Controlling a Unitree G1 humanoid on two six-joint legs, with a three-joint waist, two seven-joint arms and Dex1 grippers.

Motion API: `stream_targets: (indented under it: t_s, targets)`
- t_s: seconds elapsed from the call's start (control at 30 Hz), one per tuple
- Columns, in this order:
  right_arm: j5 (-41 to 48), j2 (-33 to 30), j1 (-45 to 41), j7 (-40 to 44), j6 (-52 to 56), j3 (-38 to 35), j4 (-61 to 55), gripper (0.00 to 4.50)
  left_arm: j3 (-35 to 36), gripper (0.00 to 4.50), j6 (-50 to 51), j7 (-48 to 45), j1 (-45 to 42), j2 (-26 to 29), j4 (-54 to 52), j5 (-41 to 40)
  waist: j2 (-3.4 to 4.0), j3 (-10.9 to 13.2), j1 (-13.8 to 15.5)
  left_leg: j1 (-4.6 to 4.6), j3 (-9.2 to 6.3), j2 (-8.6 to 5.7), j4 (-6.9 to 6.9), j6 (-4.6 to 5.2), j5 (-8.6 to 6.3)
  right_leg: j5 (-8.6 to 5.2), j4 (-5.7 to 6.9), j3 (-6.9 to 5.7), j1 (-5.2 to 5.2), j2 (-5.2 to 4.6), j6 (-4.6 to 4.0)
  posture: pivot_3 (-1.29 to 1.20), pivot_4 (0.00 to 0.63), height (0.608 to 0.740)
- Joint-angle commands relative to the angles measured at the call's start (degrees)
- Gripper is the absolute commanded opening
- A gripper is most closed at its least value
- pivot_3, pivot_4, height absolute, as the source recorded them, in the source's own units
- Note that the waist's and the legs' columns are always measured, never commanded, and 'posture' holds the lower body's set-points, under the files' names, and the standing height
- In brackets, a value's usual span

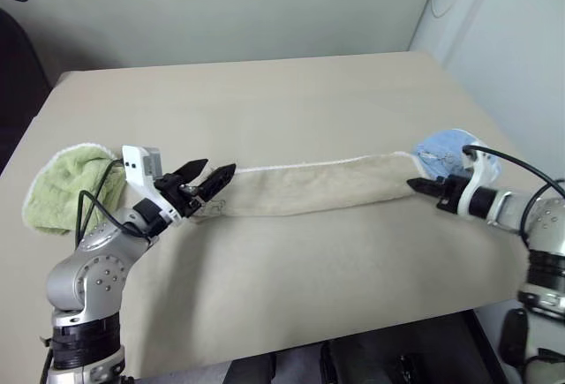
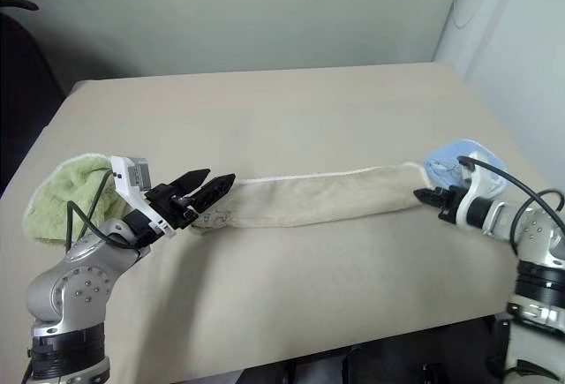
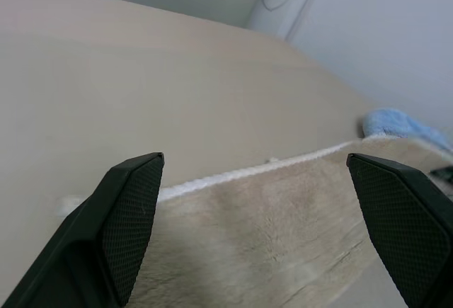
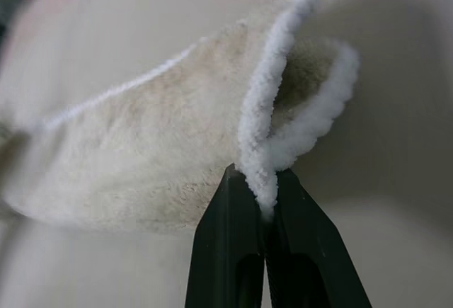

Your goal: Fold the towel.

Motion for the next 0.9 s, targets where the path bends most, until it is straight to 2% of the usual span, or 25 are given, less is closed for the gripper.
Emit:
stream_targets:
  t_s: [0.03,0.2,0.4,0.57,0.7,0.8,0.9]
  targets:
    - [-2.63,-4.99,-2.11,6.85,-7.92,7.18,-2.62,0.02,-0.40,4.50,-0.38,-0.04,-0.68,0.20,-0.96,-0.24,-0.02,-0.01,0.05,0.00,0.00,0.00,0.00,0.00,0.00,-0.01,0.00,0.00,0.00,0.00,0.01,0.00,0.150,0.740]
    - [-7.61,-8.44,-8.28,14.57,-14.89,20.26,-3.37,0.02,-1.30,4.50,-0.88,0.10,-1.45,0.10,-0.43,0.24,-0.01,-0.01,-0.06,0.01,0.01,0.00,0.02,0.00,0.00,-0.02,0.02,0.06,-0.01,0.01,0.04,0.00,0.150,0.740]
    - [-14.49,-6.85,-10.40,19.71,-22.25,33.55,-4.60,0.02,-0.96,4.50,-1.57,0.66,-0.76,-0.31,-1.34,0.17,-0.01,-0.01,0.18,-0.02,0.00,0.01,0.00,0.00,-0.05,-0.04,-0.03,0.03,-0.01,0.00,0.07,0.00,0.150,0.740]
    - [-18.34,-4.63,-10.33,22.95,-26.59,39.83,-4.38,0.02,-0.46,4.50,-2.02,1.58,0.28,-0.78,-2.53,-0.08,-0.01,-0.01,0.33,-0.05,0.00,0.01,0.04,0.02,-0.06,-0.04,-0.03,0.02,-0.02,-0.03,0.07,0.00,0.150,0.740]
    - [-20.31,-1.49,-12.40,22.85,-26.83,40.60,-0.54,0.02,-0.36,4.50,-2.12,2.10,0.93,-1.03,-3.37,-0.26,-0.01,-0.01,0.29,-0.05,0.00,0.02,0.04,0.01,-0.05,-0.03,-0.01,0.02,-0.04,-0.02,0.05,0.00,0.150,0.740]
    - [-19.62,-0.10,-13.07,24.05,-25.80,39.69,0.93,0.67,-0.19,4.50,-2.20,2.38,1.29,-0.98,-3.66,-0.42,-0.02,-0.01,0.47,-0.06,0.00,0.01,0.04,0.01,-0.05,-0.03,-0.01,0.02,-0.03,-0.03,0.05,0.00,0.150,0.740]
    - [-17.16,-0.12,-13.07,25.76,-24.06,37.60,-0.74,1.68,-0.07,4.50,-2.14,2.55,1.37,-1.00,-3.77,-0.59,-0.02,-0.01,0.53,-0.06,-0.01,0.01,0.04,0.00,-0.05,-0.04,-0.02,-0.01,-0.03,-0.03,0.02,0.00,0.150,0.740]
